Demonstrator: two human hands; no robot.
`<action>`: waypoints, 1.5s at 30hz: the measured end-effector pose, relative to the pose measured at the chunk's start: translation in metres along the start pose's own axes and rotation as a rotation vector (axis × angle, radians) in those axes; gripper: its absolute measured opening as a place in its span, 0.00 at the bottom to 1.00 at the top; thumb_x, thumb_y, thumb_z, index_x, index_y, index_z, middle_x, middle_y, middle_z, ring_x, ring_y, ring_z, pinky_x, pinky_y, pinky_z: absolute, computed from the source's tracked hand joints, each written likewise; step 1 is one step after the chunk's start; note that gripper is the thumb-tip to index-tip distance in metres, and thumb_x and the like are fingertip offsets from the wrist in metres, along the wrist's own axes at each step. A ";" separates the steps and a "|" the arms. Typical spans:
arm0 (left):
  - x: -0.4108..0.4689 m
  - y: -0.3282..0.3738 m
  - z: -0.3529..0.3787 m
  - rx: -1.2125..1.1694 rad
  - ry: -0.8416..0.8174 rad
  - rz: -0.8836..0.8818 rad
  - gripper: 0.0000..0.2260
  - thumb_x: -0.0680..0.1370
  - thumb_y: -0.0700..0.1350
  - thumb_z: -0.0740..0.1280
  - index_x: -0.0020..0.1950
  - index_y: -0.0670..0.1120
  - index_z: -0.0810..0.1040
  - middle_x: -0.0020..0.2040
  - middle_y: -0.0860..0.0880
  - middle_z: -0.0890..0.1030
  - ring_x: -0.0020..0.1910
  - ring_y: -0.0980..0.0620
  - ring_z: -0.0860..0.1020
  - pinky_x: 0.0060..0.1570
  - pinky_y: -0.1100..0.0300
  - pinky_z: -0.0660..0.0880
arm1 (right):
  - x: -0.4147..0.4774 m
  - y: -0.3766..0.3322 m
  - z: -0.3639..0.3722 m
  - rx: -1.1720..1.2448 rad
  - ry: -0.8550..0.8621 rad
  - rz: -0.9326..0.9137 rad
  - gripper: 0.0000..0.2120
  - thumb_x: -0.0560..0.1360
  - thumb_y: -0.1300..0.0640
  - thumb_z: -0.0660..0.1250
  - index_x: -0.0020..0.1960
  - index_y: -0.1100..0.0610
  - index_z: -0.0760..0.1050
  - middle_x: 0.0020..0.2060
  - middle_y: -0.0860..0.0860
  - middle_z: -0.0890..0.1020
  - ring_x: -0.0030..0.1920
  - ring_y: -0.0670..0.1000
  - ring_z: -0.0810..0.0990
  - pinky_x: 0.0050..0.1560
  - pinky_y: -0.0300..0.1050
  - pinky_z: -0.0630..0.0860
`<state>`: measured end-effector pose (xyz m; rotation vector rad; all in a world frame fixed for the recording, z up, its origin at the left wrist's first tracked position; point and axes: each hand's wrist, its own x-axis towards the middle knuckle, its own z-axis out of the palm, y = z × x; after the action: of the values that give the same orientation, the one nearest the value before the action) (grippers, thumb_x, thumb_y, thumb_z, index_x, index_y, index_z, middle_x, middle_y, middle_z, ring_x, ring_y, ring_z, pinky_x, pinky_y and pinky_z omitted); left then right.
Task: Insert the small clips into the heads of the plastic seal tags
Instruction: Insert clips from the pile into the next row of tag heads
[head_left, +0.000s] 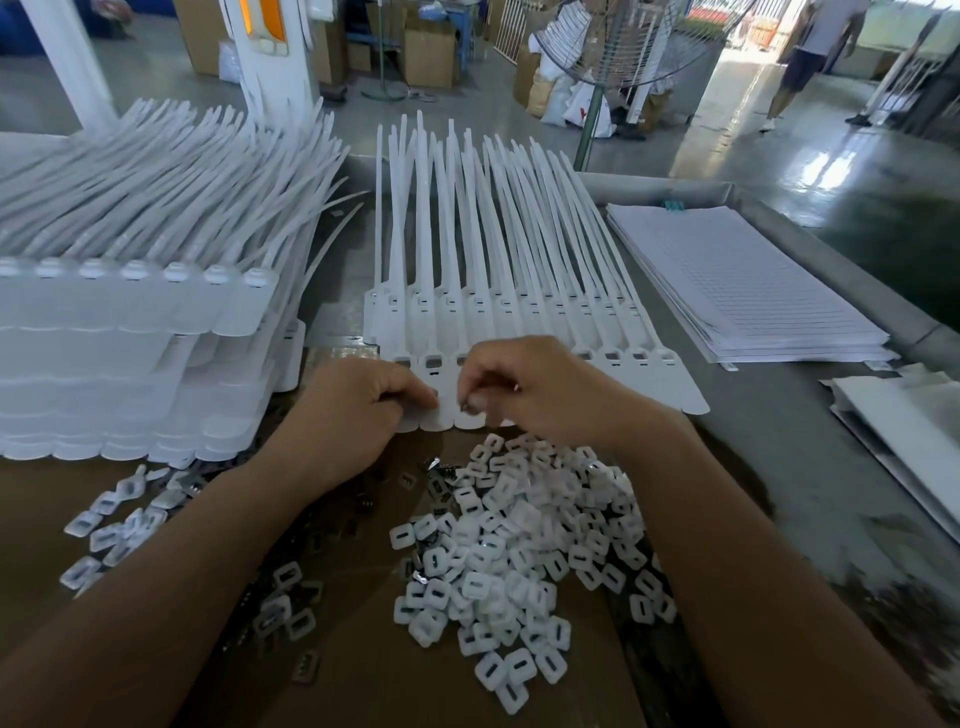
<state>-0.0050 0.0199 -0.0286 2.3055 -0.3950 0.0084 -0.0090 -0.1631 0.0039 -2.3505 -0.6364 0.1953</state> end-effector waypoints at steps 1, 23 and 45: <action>0.000 0.000 0.000 -0.010 0.000 -0.003 0.17 0.74 0.31 0.60 0.48 0.50 0.82 0.48 0.58 0.79 0.51 0.61 0.75 0.52 0.72 0.66 | -0.001 0.003 -0.005 0.022 0.058 0.007 0.13 0.74 0.65 0.65 0.39 0.48 0.73 0.35 0.39 0.77 0.36 0.33 0.77 0.39 0.26 0.72; 0.001 -0.001 0.001 -0.014 0.006 0.021 0.17 0.74 0.31 0.60 0.49 0.49 0.82 0.46 0.60 0.77 0.50 0.62 0.74 0.53 0.73 0.65 | -0.043 0.086 -0.071 -0.101 0.595 0.735 0.12 0.75 0.66 0.62 0.36 0.54 0.76 0.41 0.52 0.77 0.46 0.52 0.73 0.45 0.43 0.67; 0.003 -0.001 0.001 0.007 0.007 0.031 0.16 0.74 0.32 0.60 0.49 0.50 0.82 0.47 0.61 0.77 0.50 0.63 0.73 0.51 0.75 0.63 | -0.041 0.079 -0.068 -0.044 0.663 0.759 0.09 0.73 0.68 0.64 0.41 0.56 0.78 0.49 0.57 0.80 0.53 0.58 0.76 0.55 0.52 0.75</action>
<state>-0.0022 0.0186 -0.0296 2.3060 -0.4277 0.0327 0.0071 -0.2742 0.0017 -2.3833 0.5797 -0.2670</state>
